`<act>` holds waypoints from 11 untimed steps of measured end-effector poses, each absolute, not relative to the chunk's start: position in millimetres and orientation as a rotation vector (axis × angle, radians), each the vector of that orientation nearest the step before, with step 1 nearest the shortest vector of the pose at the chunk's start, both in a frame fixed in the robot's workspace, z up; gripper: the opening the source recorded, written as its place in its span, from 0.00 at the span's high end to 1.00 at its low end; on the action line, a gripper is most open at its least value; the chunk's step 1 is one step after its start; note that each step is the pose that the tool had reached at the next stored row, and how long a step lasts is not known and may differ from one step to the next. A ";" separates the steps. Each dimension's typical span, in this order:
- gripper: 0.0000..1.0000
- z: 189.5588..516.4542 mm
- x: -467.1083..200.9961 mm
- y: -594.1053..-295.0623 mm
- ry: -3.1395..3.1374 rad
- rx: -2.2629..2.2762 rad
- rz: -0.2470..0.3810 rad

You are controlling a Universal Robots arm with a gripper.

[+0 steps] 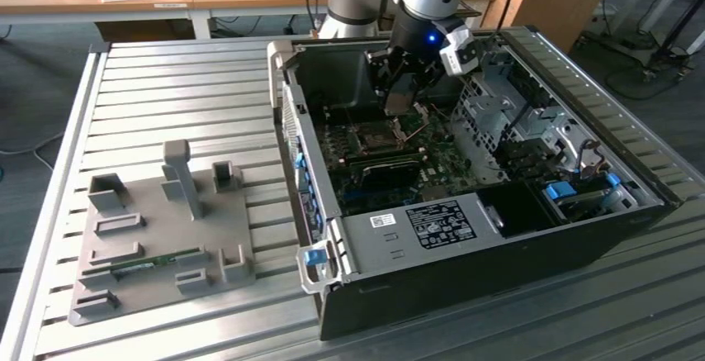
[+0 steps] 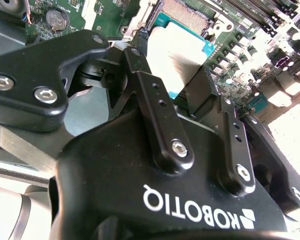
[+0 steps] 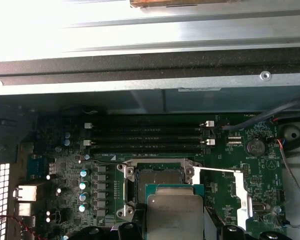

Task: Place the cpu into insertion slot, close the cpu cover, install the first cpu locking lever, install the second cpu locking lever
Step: 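Place the cpu into insertion slot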

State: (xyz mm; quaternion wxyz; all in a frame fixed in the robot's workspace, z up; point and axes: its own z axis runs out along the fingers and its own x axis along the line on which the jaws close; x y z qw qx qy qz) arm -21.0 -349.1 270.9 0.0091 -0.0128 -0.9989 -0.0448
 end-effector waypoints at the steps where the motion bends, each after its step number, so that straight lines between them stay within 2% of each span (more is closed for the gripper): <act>1: 0.46 270.9 -21.1 -349.1 -3.120 -0.040 -0.140; 11: 0.46 267.4 -21.0 -349.1 -3.120 -0.040 -0.140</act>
